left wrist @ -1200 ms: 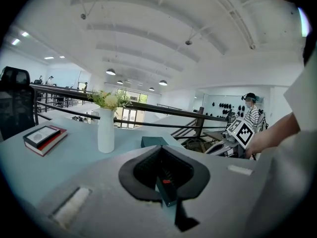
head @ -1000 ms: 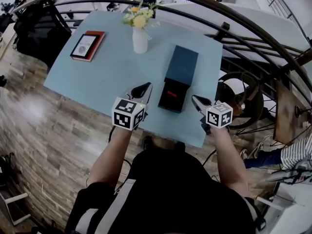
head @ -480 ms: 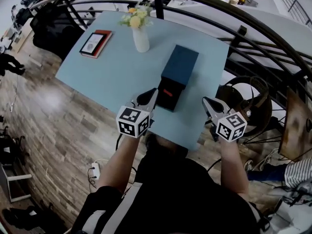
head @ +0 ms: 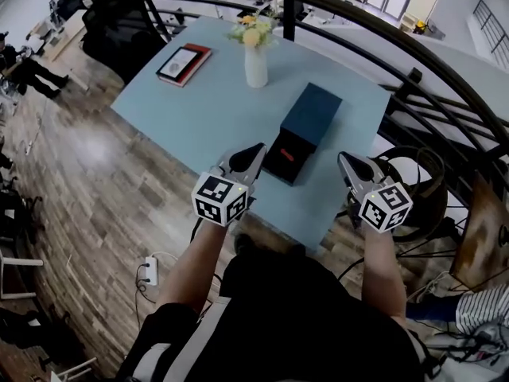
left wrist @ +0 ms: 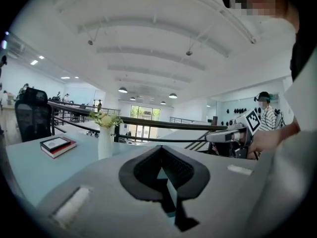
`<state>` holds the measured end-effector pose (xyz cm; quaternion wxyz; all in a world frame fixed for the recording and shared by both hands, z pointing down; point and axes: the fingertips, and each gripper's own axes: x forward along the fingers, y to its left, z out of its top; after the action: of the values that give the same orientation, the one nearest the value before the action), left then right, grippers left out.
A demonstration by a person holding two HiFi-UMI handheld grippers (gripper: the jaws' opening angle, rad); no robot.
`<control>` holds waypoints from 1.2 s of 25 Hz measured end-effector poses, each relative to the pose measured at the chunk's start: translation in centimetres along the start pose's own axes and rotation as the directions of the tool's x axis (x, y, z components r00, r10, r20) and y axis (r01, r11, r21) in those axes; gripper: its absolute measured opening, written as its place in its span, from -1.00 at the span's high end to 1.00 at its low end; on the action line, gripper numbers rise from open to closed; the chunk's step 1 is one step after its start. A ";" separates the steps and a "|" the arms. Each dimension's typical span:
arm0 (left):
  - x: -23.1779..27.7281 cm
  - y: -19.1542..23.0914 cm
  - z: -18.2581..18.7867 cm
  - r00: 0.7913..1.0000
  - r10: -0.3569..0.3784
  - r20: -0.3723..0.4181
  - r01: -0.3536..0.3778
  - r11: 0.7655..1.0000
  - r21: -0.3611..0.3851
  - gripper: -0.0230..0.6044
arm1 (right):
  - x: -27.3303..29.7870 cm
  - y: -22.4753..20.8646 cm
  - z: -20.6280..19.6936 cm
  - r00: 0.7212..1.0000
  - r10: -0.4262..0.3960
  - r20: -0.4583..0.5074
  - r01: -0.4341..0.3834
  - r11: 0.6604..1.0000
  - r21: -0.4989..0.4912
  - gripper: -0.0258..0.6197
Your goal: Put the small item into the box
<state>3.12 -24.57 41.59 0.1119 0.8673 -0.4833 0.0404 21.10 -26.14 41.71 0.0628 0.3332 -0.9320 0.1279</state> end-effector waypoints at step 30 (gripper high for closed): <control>-2.0 2.8 4.1 0.996 -0.092 0.006 0.092 0.996 -0.011 0.91 | -1.1 3.5 4.5 0.990 -0.074 0.117 0.075 0.997 -0.005 0.92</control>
<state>-0.47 -25.24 37.71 0.1172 0.8880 -0.4436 0.0299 19.60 -24.13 36.51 0.0143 0.3744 -0.9216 0.1014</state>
